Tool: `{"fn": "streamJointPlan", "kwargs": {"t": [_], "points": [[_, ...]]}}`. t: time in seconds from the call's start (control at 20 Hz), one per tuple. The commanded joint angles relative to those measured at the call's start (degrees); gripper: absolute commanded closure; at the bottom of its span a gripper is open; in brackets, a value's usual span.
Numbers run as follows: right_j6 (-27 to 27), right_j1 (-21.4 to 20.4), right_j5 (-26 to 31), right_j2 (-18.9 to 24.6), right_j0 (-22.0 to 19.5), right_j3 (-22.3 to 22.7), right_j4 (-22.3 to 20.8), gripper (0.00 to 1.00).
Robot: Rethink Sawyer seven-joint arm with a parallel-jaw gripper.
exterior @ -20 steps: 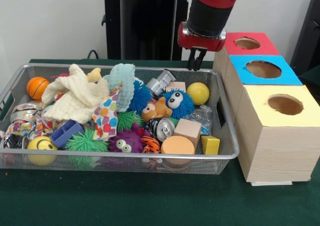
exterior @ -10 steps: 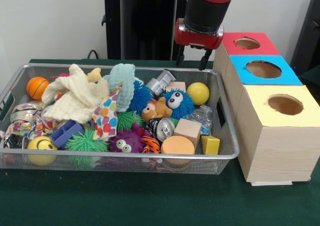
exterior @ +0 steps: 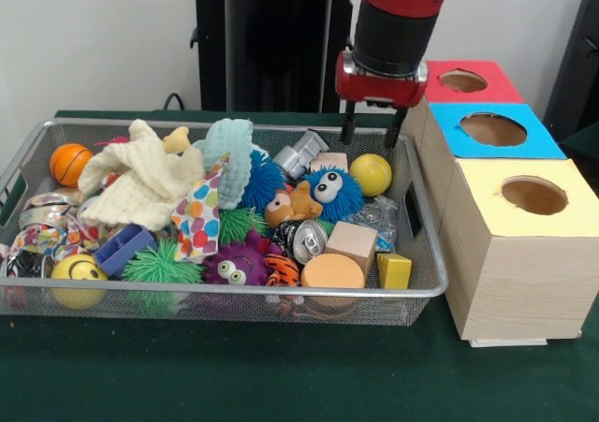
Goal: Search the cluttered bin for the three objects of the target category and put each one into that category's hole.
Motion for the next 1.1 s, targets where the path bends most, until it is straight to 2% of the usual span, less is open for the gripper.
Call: {"fn": "streamJointPlan", "kwargs": {"t": [0.05,0.15,0.3,0.5,0.9,1.1], "points": [[10.34,7.60,-12.42,9.19,-1.86,4.19,2.22,0.00],[10.76,8.69,-11.80,8.21,-0.73,2.96,2.20,0.00],[11.93,11.11,-10.75,8.53,-0.19,3.65,3.83,0.00],[10.33,14.78,-13.67,9.03,0.16,1.79,3.28,0.00],[9.01,22.62,-17.42,7.39,0.31,-2.75,2.87,0.00],[8.50,25.42,-19.48,8.31,-0.37,-3.78,2.35,0.00]]}}
